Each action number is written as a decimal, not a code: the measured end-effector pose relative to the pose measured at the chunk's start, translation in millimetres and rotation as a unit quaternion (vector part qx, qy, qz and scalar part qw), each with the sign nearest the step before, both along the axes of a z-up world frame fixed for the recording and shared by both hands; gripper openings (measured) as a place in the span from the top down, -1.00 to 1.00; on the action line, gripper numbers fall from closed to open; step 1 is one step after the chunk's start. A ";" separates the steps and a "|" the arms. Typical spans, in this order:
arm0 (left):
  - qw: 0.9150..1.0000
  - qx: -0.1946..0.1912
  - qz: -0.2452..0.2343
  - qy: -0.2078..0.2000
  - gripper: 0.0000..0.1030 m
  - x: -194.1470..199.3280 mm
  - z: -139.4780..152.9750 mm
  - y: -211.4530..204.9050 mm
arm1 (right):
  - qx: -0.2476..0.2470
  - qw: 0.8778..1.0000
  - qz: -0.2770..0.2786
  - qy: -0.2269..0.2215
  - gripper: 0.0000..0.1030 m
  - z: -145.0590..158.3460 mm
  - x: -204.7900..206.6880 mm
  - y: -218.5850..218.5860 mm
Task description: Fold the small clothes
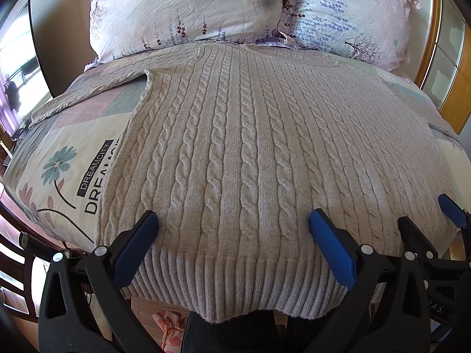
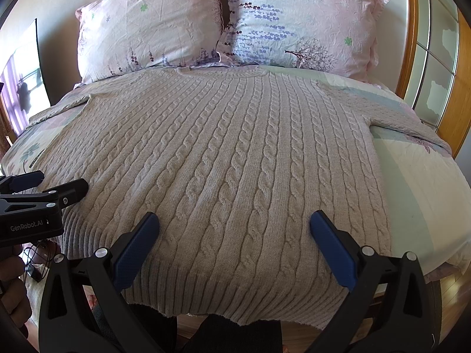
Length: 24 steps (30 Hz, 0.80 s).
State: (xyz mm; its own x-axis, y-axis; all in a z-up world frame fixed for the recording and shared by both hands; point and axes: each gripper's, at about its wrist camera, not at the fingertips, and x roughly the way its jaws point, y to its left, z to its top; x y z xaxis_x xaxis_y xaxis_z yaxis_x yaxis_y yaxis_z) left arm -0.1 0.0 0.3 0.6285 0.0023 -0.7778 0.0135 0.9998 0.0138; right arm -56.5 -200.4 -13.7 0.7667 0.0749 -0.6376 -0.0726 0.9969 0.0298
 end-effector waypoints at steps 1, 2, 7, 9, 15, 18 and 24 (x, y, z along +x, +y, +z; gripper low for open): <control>1.000 0.000 0.000 0.000 -0.97 0.0 0.0 -0.1 | 0.000 1.000 0.000 0.001 -0.97 0.2 0.4 0.1; 1.000 0.000 0.000 0.000 -0.97 0.0 0.0 0.0 | 0.000 1.000 0.000 0.001 -0.97 0.4 0.9 0.3; 1.000 0.000 0.000 0.000 -0.97 0.0 0.0 -0.1 | 0.000 1.000 0.000 0.002 -0.97 -0.4 -0.2 0.1; 1.000 0.000 0.000 0.000 -0.97 -0.1 0.0 0.0 | 0.000 1.000 0.000 0.002 -0.97 -0.6 -0.5 0.1; 1.000 0.000 0.000 0.000 -0.97 0.0 0.0 -0.1 | -0.001 1.000 0.000 0.003 -0.97 0.0 0.1 0.0; 1.000 0.000 0.000 0.000 -0.97 0.0 0.0 -0.1 | -0.001 1.000 0.000 0.003 -0.97 0.0 0.0 0.0; 1.000 0.001 0.000 0.000 -0.97 0.0 -0.1 -0.2 | -0.001 1.000 0.000 0.004 -0.97 -0.1 -0.3 -0.1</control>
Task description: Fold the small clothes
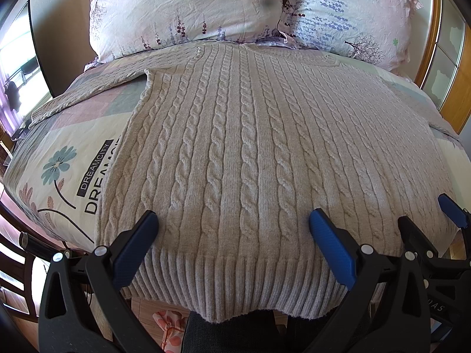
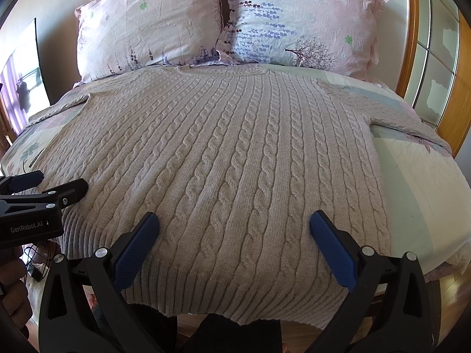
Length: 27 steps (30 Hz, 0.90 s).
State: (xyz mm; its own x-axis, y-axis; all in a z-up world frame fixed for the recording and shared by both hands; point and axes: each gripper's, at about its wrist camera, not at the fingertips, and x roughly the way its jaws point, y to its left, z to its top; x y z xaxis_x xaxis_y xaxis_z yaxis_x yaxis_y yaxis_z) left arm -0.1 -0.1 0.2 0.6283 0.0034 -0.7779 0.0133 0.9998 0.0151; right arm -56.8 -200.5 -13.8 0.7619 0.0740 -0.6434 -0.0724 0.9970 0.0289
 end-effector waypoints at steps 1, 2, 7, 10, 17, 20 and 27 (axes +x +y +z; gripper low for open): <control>1.000 0.000 0.000 0.000 -0.97 0.0 0.0 0.1 | 0.000 1.000 0.000 0.000 -0.97 -0.1 0.3 0.1; 1.000 0.000 0.000 0.000 -0.97 0.0 0.0 0.1 | 0.000 1.000 0.000 0.000 -0.97 0.0 0.3 0.0; 1.000 0.000 0.000 0.000 -0.97 0.0 0.0 0.0 | 0.000 1.000 0.000 0.001 -0.97 0.0 0.2 -0.2; 1.000 0.000 0.000 0.001 -0.97 0.1 0.0 0.0 | 0.000 1.000 0.000 0.002 -0.97 0.0 0.6 -0.2; 1.000 0.003 -0.002 -0.018 -0.97 -4.9 -2.1 1.2 | 0.000 1.000 0.018 0.002 -0.97 -3.8 2.5 -0.4; 1.000 0.010 -0.026 -0.013 -0.97 -3.0 3.0 3.2 | -0.002 0.998 0.057 0.001 -0.97 -0.8 7.1 -5.7; 0.991 -0.095 0.006 -0.096 -0.97 37.7 59.0 94.7 | 0.136 0.978 -0.150 -0.049 -0.97 65.0 53.3 -188.6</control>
State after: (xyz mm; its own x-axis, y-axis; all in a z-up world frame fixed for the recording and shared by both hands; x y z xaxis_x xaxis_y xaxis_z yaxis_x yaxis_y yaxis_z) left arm 37.6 94.6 59.2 0.7656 -0.1243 -0.6312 0.0174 0.9848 -0.1728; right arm -3.4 -389.0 51.2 0.8330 -0.0050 -0.5533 0.2073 0.9300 0.3037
